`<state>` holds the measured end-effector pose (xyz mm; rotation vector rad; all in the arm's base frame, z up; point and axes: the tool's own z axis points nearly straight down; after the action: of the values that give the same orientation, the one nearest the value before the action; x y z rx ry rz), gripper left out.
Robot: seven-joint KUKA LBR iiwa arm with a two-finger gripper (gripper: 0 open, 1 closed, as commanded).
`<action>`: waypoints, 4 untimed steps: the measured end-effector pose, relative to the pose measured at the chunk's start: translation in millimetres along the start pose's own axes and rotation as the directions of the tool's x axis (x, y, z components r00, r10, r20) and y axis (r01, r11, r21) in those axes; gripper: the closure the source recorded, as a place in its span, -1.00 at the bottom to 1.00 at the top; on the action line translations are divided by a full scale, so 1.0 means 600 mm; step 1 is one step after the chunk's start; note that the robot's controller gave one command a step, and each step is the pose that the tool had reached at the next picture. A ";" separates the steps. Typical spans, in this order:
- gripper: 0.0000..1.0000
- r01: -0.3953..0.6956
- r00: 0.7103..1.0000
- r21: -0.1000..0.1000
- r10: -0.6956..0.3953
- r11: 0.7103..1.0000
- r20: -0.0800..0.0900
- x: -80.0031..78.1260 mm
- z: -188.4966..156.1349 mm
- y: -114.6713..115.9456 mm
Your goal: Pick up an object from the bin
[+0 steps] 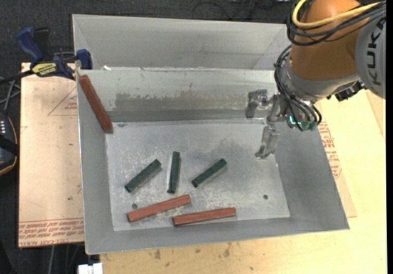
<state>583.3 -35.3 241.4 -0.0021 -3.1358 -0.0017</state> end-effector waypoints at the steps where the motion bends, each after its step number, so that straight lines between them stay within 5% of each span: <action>1: -1.00 0.001 1.000 0.000 -0.001 1.000 0.008 -0.002 -0.007 0.000; 2: -1.00 0.027 1.000 0.002 -0.027 1.000 0.012 0.017 0.075 0.091; 3: -1.00 -0.012 1.000 -0.002 0.012 1.000 0.010 0.083 0.177 0.098; 4: 1.00 -0.151 0.989 -0.002 0.151 0.989 0.010 -0.029 0.284 0.117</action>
Offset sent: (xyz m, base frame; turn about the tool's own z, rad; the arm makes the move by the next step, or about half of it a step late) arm -0.0207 0.0951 -0.0807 -0.0491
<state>599.9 34.8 71.2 -0.2398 -3.1362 -0.0029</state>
